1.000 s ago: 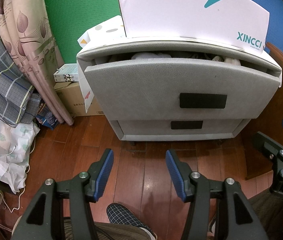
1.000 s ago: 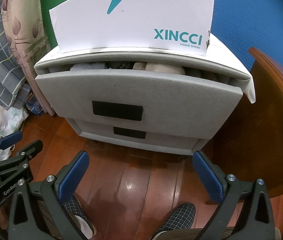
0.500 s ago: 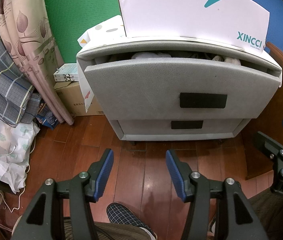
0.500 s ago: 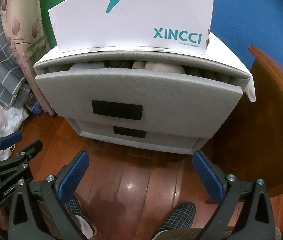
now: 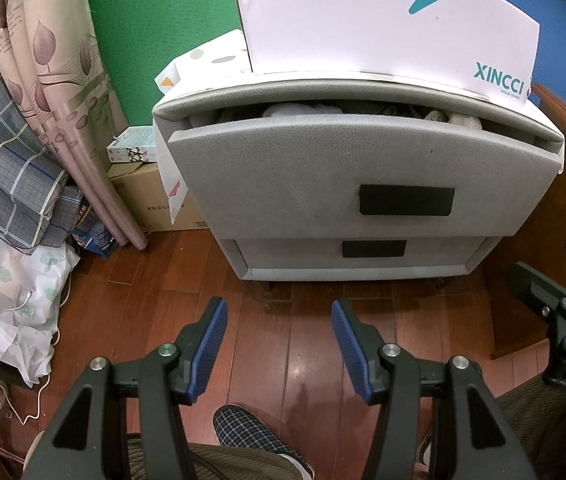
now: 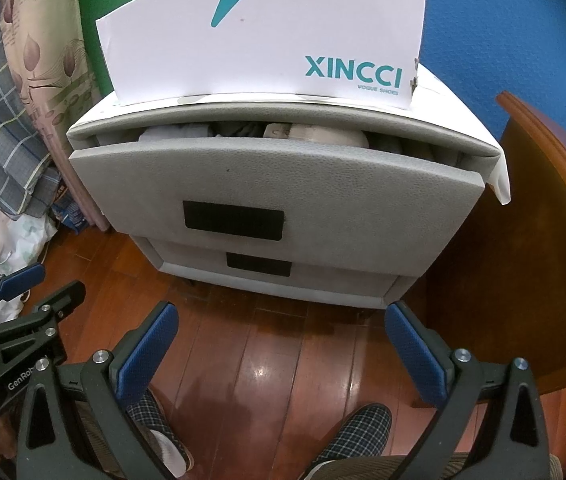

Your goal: Take underwear out of drawer

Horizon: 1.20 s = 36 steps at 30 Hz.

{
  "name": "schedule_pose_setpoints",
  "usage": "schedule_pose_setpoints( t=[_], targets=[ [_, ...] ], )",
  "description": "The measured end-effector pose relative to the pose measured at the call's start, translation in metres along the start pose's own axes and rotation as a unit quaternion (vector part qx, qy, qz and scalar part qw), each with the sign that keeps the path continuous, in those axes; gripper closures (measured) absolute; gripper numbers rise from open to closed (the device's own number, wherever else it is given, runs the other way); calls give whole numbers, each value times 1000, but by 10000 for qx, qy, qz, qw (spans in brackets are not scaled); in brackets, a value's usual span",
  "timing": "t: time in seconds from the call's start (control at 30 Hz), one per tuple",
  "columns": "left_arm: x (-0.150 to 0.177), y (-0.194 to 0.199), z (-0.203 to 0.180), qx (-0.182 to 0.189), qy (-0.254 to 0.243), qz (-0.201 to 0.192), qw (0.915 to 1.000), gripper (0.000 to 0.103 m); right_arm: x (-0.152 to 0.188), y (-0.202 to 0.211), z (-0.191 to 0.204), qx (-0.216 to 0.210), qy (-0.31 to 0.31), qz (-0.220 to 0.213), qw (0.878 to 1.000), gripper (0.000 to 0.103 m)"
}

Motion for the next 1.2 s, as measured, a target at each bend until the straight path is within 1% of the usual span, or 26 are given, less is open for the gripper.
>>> schedule_pose_setpoints(
  t=[0.73,0.83,0.93,1.03,1.1,1.2],
  targets=[
    [0,0,0,-1,-2,10,10000,47,0,1,0,1,-9,-11,10000,1],
    [1,-1,0,49,29,21,10000,47,0,0,-1,6,-4,-12,10000,1],
    [1,-3,1,217,129,84,9996,47,0,0,-2,-12,-56,-1,10000,1],
    [-5,-4,5,466,354,121,9982,47,0,0,-4,-15,-95,0,10000,1],
    [-13,-2,9,535,504,33,9973,47,0,-2,-7,-19,-126,12,9999,1],
    [-32,-4,17,821,877,45,9927,47,1,-3,-11,-15,-188,32,9998,1]
  ],
)
Point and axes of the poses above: each gripper's, at about its wrist camera, not at the fingertips, and y roughly against the way its jaws point, z to its left, x to its underside, the point moved 3 cm from there along -y, roughly the way its jaws point, and after that the axes turned 5 degrees about -z, right-handed, at the moved point
